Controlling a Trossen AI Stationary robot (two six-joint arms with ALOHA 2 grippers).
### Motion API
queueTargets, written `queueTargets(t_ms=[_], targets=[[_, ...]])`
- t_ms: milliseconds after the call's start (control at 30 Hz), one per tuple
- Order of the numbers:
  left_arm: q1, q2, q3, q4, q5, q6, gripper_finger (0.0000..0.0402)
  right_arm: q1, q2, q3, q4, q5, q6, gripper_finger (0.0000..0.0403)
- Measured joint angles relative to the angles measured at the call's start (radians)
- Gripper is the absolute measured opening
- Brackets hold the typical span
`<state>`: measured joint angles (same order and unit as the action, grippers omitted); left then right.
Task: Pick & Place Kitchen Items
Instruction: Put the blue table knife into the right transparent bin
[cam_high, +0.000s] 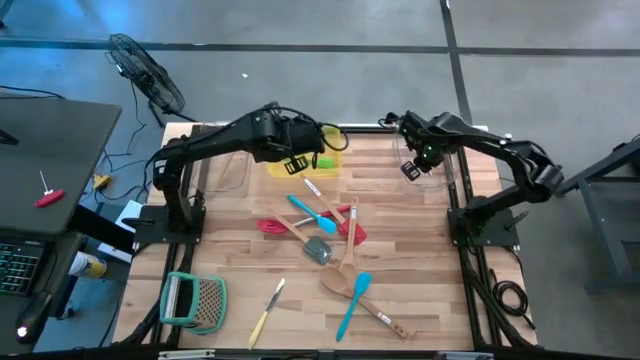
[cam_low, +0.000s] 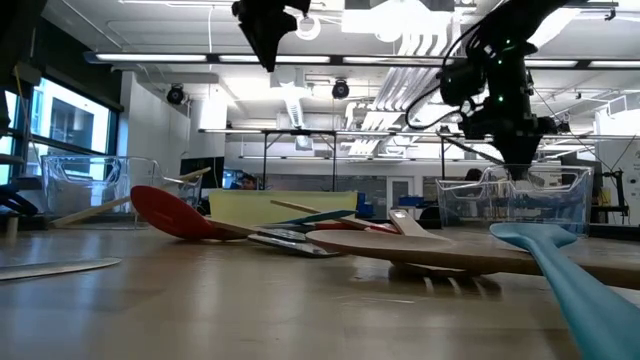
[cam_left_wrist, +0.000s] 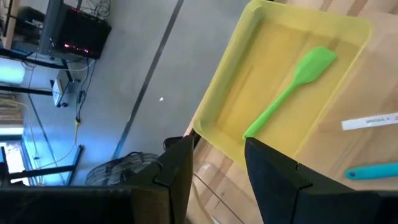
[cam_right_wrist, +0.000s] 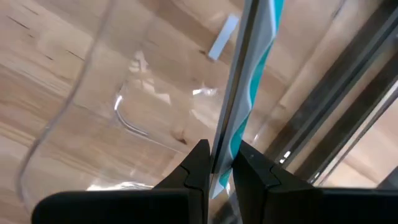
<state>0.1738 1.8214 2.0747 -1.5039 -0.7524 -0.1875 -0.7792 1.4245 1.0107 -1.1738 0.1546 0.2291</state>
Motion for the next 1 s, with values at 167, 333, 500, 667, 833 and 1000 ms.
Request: queueTargets(t_ms=[167, 333, 500, 667, 833, 1000], targets=[[-0.022, 0.000, 0.000, 0.009, 0.000, -0.002, 0.0141, 0.000, 0.032, 0.000, -0.045, -0.003, 0.028, 0.0037], [-0.037, 0.000, 0.000, 0.011, -0.005, -0.004, 0.0141, 0.000, 0.070, 0.000, -0.055, -0.021, 0.038, 0.0037], [-0.042, 0.000, 0.000, 0.004, -0.008, -0.011, 0.0141, 0.000, 0.129, 0.000, -0.059, -0.060, 0.043, 0.0037], [-0.051, 0.000, 0.000, -0.031, -0.008, -0.037, 0.0141, 0.000, 0.187, 0.000, -0.059, -0.067, 0.055, 0.0037], [-0.058, 0.000, 0.000, -0.048, -0.014, -0.054, 0.0141, 0.000, 0.223, 0.000, -0.053, -0.066, 0.064, 0.0037], [-0.065, 0.000, 0.000, -0.048, -0.017, -0.055, 0.0141, 0.006, 0.215, 0.001, -0.067, 0.011, 0.055, 0.0037]])
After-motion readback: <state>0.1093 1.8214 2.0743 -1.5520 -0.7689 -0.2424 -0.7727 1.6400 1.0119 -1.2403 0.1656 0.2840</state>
